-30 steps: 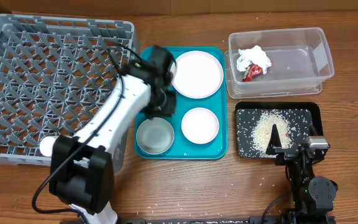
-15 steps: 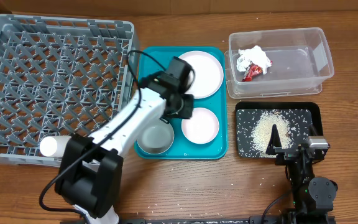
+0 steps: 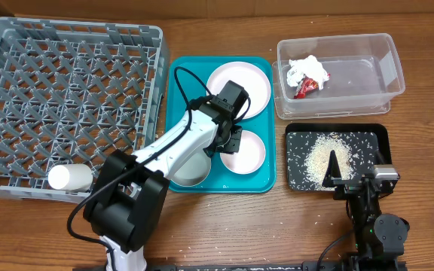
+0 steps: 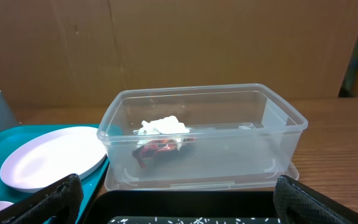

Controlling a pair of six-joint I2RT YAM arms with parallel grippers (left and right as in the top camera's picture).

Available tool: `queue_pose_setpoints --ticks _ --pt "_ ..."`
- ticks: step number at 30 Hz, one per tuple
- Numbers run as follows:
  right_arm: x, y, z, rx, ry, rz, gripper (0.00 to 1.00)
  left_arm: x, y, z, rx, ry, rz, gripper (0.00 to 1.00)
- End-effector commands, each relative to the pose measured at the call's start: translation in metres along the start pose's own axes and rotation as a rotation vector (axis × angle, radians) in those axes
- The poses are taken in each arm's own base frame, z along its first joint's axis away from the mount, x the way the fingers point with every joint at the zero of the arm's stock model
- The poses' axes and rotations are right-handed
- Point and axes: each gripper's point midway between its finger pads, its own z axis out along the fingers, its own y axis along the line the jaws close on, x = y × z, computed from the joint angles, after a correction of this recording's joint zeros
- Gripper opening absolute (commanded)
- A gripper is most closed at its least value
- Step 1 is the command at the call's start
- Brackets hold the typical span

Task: Sort waste into correct bins and load items into the dishwasher

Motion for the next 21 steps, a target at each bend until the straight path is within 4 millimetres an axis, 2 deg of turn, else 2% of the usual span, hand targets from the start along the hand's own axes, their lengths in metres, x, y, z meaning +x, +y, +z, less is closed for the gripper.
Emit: queue_pose_setpoints --ticks 1,2,5,7,9,11,12,13,14,16,21 --pt "0.001 0.001 0.000 -0.003 -0.007 -0.004 1.00 0.007 0.004 0.016 -0.012 0.048 -0.022 0.16" --pt "0.001 0.001 0.000 -0.003 -0.007 -0.004 1.00 0.010 -0.003 0.016 0.028 0.065 -0.023 0.04" --pt "0.001 0.001 0.000 -0.003 -0.007 -0.004 1.00 -0.002 -0.006 -0.007 0.056 0.040 -0.048 0.04" --pt "0.001 0.001 0.000 -0.003 -0.007 -0.004 1.00 -0.017 0.002 -0.034 0.031 -0.008 -0.066 0.04" --pt "0.001 0.001 0.000 -0.003 -0.007 -0.004 1.00 -0.032 0.022 -0.068 -0.042 -0.067 -0.089 0.04" --pt "0.001 0.001 0.000 -0.003 -0.007 -0.004 1.00 -0.048 0.067 -0.123 -0.229 -0.167 -0.134 0.04" --pt "0.001 0.001 0.000 -0.003 -0.007 -0.004 1.00 -0.051 0.082 -0.138 -0.296 -0.194 -0.146 0.04" --pt "0.001 0.001 0.000 -0.003 -0.007 -0.004 1.00 -0.053 0.110 -0.166 -0.427 -0.242 -0.167 0.04" --pt "0.001 0.001 0.000 -0.003 -0.007 -0.004 1.00 -0.053 0.126 -0.180 -0.506 -0.266 -0.178 0.04" --pt "0.001 0.001 0.000 -0.003 -0.007 -0.004 1.00 -0.047 0.170 -0.217 -0.736 -0.313 -0.203 0.04" --pt "0.001 0.001 0.000 -0.003 -0.007 -0.004 1.00 -0.032 0.230 -0.257 -1.067 -0.297 -0.224 0.04"
